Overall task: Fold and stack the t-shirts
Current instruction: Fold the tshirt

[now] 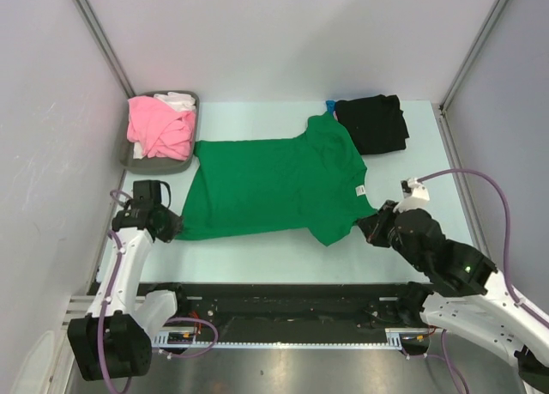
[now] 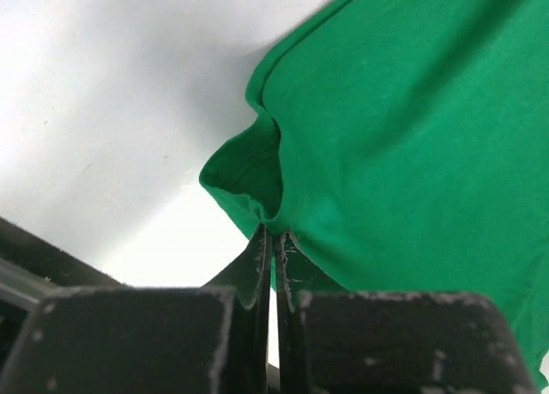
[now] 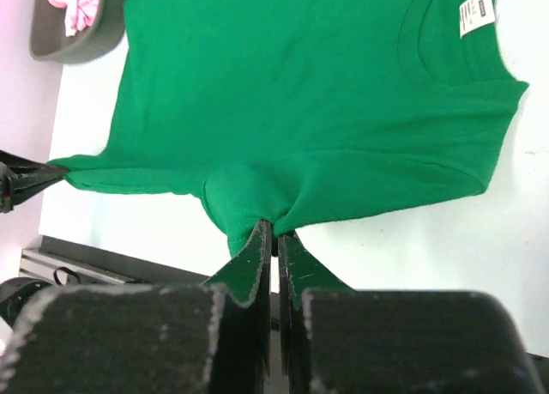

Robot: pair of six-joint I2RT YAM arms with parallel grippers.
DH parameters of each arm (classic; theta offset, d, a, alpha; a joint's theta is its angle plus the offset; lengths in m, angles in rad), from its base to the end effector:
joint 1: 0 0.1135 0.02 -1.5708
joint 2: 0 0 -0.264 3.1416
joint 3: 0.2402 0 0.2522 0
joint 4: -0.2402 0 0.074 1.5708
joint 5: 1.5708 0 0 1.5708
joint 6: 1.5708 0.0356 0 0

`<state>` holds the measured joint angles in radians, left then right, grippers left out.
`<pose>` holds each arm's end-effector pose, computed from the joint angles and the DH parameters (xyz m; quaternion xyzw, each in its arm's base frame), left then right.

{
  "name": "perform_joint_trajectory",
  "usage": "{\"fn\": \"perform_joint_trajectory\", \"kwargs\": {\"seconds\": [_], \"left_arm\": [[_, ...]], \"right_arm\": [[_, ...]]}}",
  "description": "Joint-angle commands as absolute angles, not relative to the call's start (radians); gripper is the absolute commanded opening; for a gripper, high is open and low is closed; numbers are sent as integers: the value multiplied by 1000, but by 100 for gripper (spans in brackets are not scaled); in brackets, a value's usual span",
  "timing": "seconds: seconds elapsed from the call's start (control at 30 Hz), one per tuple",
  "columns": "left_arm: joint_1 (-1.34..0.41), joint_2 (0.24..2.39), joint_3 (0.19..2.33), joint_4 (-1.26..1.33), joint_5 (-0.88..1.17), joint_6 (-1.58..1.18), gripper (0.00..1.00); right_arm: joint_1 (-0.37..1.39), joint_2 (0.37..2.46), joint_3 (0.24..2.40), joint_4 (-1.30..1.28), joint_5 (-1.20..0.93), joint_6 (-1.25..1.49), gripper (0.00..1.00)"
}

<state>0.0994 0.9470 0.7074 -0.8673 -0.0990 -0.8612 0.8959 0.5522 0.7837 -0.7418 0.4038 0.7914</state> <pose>0.1658 0.0201 0.2301 -0.4592 0.8568 -0.0407 0.2310 0.0815 0.0795 0.3144 0.0571 0.8493 0.2552 0.4586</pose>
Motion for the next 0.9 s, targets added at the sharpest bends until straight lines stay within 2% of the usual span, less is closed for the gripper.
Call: {"fn": "perform_joint_trajectory", "kwargs": {"seconds": [0.0, 0.3, 0.5, 0.6, 0.87], "left_arm": [[106, 907, 749, -824, -58, -790, 0], [107, 735, 697, -890, -12, -767, 0], [106, 646, 670, -933, 17, -778, 0], [107, 664, 687, -924, 17, -778, 0], [107, 877, 744, -802, 15, -776, 0]], "right_arm": [[890, 532, 890, -827, 479, 767, 0], [890, 425, 934, -992, 460, 824, 0], [890, 414, 934, -993, 428, 824, 0], [890, 451, 934, -971, 425, 795, 0], [885, 647, 922, -885, 492, 712, 0]]}}
